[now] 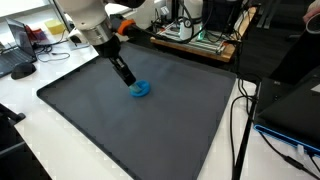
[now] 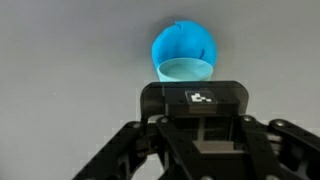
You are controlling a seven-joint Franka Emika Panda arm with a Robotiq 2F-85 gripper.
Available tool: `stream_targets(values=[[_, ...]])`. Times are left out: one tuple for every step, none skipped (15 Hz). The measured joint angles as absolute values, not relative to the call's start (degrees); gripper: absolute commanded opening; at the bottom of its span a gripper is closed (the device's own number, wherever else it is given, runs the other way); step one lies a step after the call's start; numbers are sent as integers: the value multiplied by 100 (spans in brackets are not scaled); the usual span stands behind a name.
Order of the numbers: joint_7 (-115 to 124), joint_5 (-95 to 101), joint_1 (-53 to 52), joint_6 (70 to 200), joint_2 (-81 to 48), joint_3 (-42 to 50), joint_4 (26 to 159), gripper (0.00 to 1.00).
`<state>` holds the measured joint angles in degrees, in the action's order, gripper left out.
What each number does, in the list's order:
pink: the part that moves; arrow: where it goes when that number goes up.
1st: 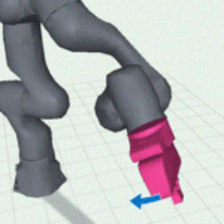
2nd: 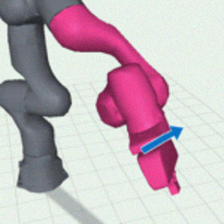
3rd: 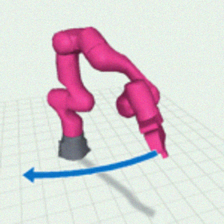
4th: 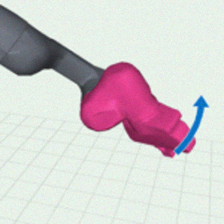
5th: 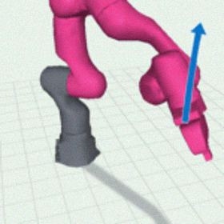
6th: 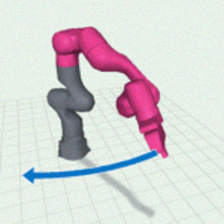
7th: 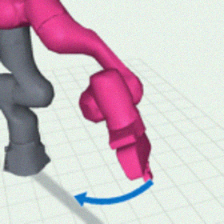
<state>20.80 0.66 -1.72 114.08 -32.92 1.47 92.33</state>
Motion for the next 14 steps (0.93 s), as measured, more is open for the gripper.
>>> stream_targets(values=[[2324,67,-244,11457,-3250,216,9301,22],[2570,67,-310,11480,-3218,281,9355,22],[2835,66,-374,11502,-3187,345,9407,22],[3091,66,-430,11513,-3167,402,9439,22],[3339,66,-478,11518,-3153,452,9464,22],[3591,66,-519,11526,-3143,496,9486,22],[3821,66,-549,11537,-3131,530,9509,22],[4027,66,-565,11543,-3118,549,9529,22],[4116,67,-567,11574,-3105,552,9554,47],[4027,68,-563,11652,-3073,545,9611,47],[3949,69,-562,11713,-3030,545,9687,47],[3908,69,-561,11766,-2987,543,9754,47],[3887,69,-561,11807,-2959,542,9803,47],[3879,69,-561,11827,-2943,542,9828,47]])
